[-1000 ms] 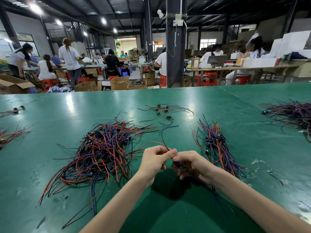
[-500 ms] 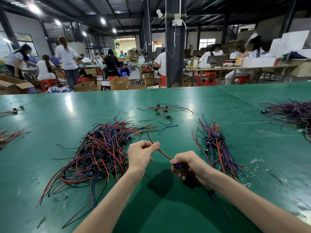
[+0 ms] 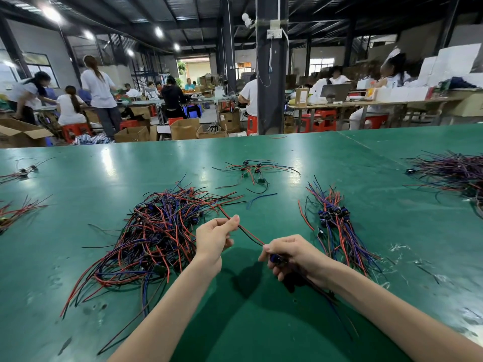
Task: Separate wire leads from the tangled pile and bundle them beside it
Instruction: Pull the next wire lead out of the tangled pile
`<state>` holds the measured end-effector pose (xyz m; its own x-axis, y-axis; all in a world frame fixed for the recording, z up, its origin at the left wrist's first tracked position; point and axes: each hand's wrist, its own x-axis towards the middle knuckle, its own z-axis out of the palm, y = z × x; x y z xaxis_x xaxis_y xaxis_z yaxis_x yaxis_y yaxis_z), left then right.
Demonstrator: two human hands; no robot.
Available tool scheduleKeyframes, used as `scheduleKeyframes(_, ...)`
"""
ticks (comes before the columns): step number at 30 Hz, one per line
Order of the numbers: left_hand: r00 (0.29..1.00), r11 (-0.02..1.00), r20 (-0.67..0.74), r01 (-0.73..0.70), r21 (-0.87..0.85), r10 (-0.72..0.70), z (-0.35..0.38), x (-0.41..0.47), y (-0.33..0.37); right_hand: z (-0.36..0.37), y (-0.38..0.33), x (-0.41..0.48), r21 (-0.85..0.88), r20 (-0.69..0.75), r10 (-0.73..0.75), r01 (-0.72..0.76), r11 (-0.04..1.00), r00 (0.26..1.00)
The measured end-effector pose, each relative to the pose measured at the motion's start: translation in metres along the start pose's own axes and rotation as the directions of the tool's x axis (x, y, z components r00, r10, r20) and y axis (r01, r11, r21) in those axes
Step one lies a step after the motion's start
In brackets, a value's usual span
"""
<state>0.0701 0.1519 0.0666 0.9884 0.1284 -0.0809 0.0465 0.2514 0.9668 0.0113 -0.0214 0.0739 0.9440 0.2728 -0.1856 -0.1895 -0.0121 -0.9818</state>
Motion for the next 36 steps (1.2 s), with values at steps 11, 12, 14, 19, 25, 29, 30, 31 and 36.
scheduleKeyframes(11, 0.964, 0.921, -0.018, -0.248, 0.3, 0.266, -0.007, 0.007, -0.002, 0.0, -0.003, -0.003, -0.079, 0.014, -0.003, 0.004, 0.997, 1.0)
scheduleKeyframes(12, 0.957, 0.907, -0.032, -0.263, 0.33, 0.289, -0.009, 0.009, -0.002, 0.0, -0.003, -0.003, -0.08, 0.012, -0.002, 0.003, 0.997, 1.0)
scheduleKeyframes(14, 0.95, 0.887, -0.057, -0.265, 0.378, 0.308, -0.013, 0.011, -0.001, 0.001, -0.003, -0.003, -0.083, 0.009, -0.001, 0.001, 0.997, 1.0)
scheduleKeyframes(19, 0.818, 0.638, 0.035, -0.475, 0.606, 0.575, -0.013, 0.005, -0.004, 0.003, -0.001, -0.002, -0.101, 0.0, -0.004, 0.004, 0.995, 1.0)
scheduleKeyframes(25, 0.734, 0.525, 0.055, -0.534, 0.663, 0.677, -0.014, 0.005, -0.01, 0.001, -0.001, 0.0, -0.09, -0.002, -0.001, 0.0, 0.996, 1.0)
scheduleKeyframes(29, 0.775, 0.582, 0.036, -0.503, 0.639, 0.631, -0.015, 0.007, -0.015, 0.001, 0.0, 0.001, -0.096, 0.005, -0.002, 0.002, 0.995, 1.0)
scheduleKeyframes(30, 0.783, 0.593, 0.032, -0.496, 0.634, 0.621, -0.015, 0.007, -0.015, 0.001, 0.0, 0.001, -0.096, 0.006, -0.003, 0.003, 0.995, 1.0)
scheduleKeyframes(31, 0.792, 0.607, 0.026, -0.488, 0.627, 0.61, -0.015, 0.007, -0.015, 0.001, 0.0, 0.002, -0.096, 0.007, -0.003, 0.004, 0.995, 1.0)
scheduleKeyframes(36, 0.844, 0.713, -0.032, -0.43, 0.554, 0.535, -0.015, 0.005, -0.01, -0.001, 0.0, 0.002, -0.1, 0.017, -0.008, 0.009, 0.995, 1.0)
